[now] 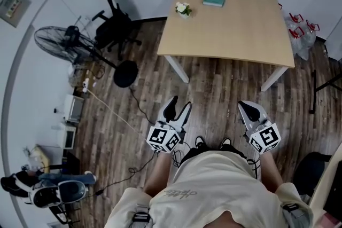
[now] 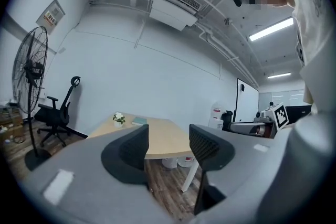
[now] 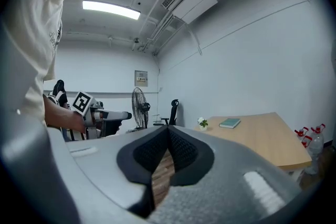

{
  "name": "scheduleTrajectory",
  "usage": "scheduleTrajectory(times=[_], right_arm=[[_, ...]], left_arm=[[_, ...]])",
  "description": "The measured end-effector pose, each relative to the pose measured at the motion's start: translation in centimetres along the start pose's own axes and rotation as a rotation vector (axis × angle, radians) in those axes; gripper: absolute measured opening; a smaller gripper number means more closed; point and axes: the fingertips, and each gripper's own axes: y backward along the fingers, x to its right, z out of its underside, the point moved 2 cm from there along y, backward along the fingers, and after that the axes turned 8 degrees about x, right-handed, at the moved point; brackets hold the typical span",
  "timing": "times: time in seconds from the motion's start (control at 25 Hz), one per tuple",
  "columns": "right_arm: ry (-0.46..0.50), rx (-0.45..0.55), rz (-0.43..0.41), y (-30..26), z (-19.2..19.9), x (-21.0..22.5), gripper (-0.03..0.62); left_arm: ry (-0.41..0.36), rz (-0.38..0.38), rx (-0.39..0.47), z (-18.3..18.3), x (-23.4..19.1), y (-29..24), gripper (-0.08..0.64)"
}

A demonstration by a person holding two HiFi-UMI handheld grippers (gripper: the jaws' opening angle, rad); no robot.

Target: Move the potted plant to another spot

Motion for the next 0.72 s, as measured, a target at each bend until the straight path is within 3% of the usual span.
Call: scheduleTrajectory(times=[0.4,0.6,0.72], right_arm=[[0.007,-0.039,-0.075,1.1,0.8,0.8,0.002],[-0.063,-0.069,-0.082,0.5,2.4,0.9,0.002],[-0.048,-0.072,-0.080,-1.0,2.4,1.3,0.002]], left_arm=[[0.033,-0.064,-0.020,2.2,2.1,-0.3,0.219],[0.019,-0.059,-0.040,2.4,1.0,-1.8,0.219],[0.011,-0.061,-0.022,2.1,-0.6,-3.1,0.218]])
